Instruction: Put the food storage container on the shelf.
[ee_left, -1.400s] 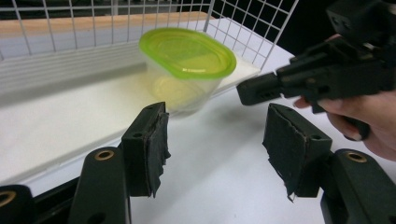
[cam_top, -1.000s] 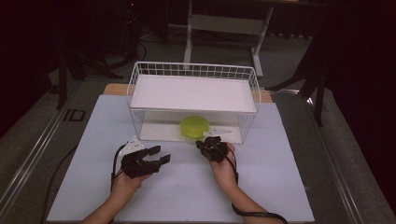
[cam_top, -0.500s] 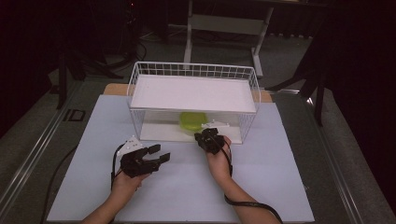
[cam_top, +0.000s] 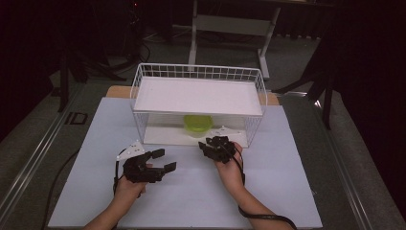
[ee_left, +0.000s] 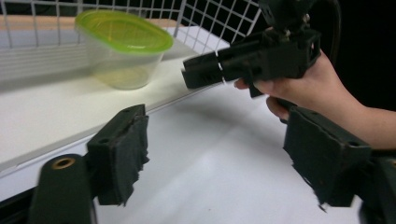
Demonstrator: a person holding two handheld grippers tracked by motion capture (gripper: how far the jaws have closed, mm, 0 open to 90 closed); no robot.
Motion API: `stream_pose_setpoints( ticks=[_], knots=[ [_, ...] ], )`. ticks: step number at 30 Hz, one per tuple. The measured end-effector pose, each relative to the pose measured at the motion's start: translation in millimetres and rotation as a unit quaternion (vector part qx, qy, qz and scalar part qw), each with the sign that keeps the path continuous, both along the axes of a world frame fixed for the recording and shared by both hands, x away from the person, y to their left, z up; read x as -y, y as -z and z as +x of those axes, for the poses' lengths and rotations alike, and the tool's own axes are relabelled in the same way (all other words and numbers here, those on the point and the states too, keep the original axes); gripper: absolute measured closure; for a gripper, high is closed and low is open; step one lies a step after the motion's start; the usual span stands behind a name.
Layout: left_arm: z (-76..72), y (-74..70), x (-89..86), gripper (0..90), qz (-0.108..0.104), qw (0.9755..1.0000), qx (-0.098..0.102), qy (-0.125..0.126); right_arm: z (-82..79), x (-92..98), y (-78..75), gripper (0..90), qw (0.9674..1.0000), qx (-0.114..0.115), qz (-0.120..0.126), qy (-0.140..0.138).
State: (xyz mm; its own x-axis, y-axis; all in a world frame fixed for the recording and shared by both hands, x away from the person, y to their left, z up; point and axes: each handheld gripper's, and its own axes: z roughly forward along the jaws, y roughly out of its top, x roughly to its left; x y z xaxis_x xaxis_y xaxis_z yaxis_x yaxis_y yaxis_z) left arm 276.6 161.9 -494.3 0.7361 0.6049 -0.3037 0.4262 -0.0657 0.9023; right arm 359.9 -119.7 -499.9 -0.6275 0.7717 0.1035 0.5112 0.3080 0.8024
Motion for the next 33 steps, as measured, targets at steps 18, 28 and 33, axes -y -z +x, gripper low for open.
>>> stream_pose_setpoints(
  ticks=[18,28,33],
  knots=[
    [-19.6,-9.9,7.5,1.8,0.04,0.9985,0.018,0.032,-63.4,37.9,-17.0,14.4,0.9972,0.014,0.049,-0.055],
    [-32.4,-10.9,-7.2,1.8,0.044,0.9984,0.017,0.03,-80.1,60.1,-16.1,15.5,0.9968,0.027,0.051,-0.056],
    [-37.4,-10.4,-15.3,1.8,0.042,0.9989,0.01,0.019,-87.7,75.1,-19.4,19.3,0.9961,0.04,0.057,-0.054]
  ],
)
